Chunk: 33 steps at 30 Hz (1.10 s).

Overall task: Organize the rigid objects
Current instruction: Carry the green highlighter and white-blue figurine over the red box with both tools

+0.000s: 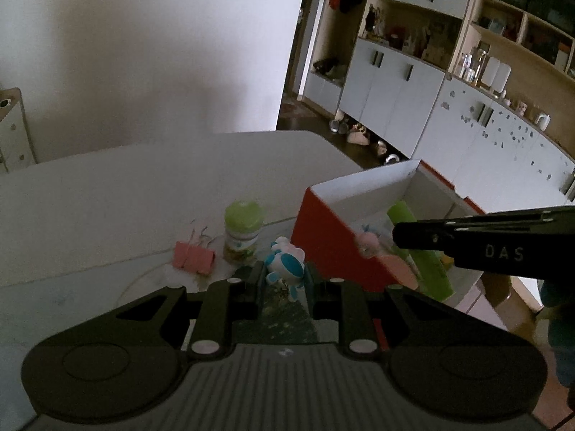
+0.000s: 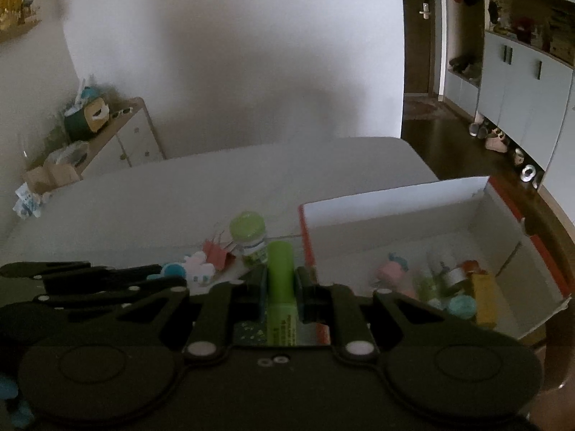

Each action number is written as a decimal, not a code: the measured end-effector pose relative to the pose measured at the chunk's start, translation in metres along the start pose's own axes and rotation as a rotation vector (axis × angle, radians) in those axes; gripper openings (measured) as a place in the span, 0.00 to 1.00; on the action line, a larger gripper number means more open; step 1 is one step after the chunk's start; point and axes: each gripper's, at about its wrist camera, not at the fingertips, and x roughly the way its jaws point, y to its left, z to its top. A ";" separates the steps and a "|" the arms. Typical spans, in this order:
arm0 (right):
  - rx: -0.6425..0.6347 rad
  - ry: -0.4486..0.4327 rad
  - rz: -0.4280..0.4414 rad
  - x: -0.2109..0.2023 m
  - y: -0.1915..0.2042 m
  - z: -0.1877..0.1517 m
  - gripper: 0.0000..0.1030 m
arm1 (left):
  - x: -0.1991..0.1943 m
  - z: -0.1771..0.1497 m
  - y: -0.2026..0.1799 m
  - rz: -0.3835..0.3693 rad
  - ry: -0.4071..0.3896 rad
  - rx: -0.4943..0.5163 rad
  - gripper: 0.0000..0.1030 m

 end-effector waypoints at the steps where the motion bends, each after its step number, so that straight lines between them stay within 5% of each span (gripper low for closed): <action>1: 0.003 -0.005 0.005 -0.002 -0.006 0.001 0.14 | -0.001 0.001 -0.003 0.000 -0.003 -0.001 0.21; 33: 0.060 -0.012 -0.032 -0.019 -0.170 -0.002 0.15 | 0.079 0.022 -0.156 0.068 0.037 0.064 0.21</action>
